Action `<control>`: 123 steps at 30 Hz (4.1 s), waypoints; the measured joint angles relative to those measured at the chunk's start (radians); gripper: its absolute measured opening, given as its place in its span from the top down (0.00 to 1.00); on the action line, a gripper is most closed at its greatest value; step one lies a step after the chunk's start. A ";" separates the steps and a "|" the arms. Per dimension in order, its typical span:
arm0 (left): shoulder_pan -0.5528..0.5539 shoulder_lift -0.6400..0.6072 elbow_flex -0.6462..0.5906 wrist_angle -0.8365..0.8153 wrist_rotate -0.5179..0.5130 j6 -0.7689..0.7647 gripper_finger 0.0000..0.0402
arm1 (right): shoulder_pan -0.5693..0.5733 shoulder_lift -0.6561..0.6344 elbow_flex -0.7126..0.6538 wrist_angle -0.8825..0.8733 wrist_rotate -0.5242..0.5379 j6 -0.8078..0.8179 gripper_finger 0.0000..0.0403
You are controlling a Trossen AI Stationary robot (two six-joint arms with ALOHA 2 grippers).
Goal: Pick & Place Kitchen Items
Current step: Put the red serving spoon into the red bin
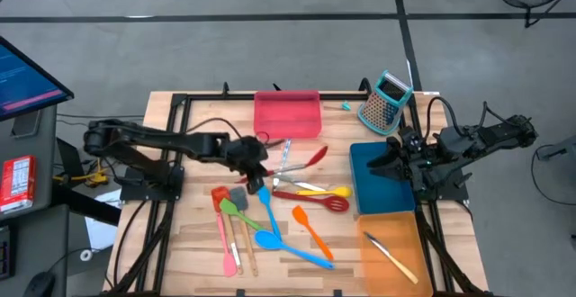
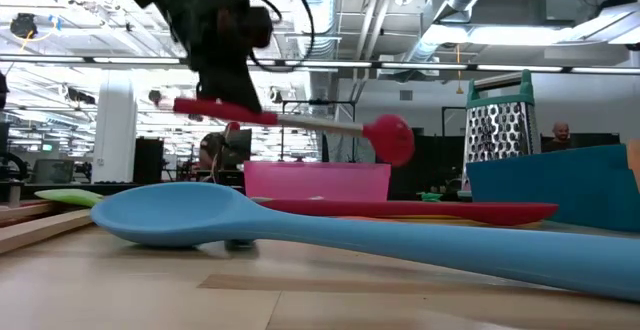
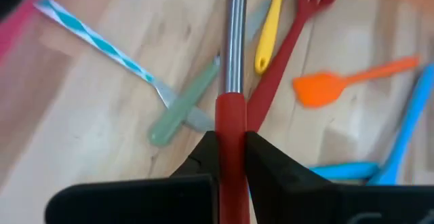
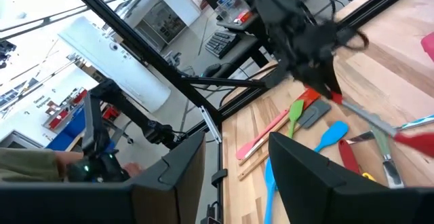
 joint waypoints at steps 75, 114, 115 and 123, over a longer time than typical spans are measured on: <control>-0.096 0.344 0.003 0.089 -0.046 0.269 0.42 | 0.000 0.075 0.000 -0.199 0.049 0.008 0.60; 0.035 -0.065 -0.002 0.028 0.048 -0.100 0.90 | 0.000 0.075 0.000 -0.202 0.052 -0.008 0.60; 0.039 -0.099 -0.002 0.029 0.055 -0.113 0.90 | 0.000 0.075 0.000 -0.202 0.052 -0.008 0.60; 0.080 -0.347 0.000 0.142 0.165 -0.180 0.90 | 0.000 0.077 0.000 -0.194 0.053 -0.011 0.60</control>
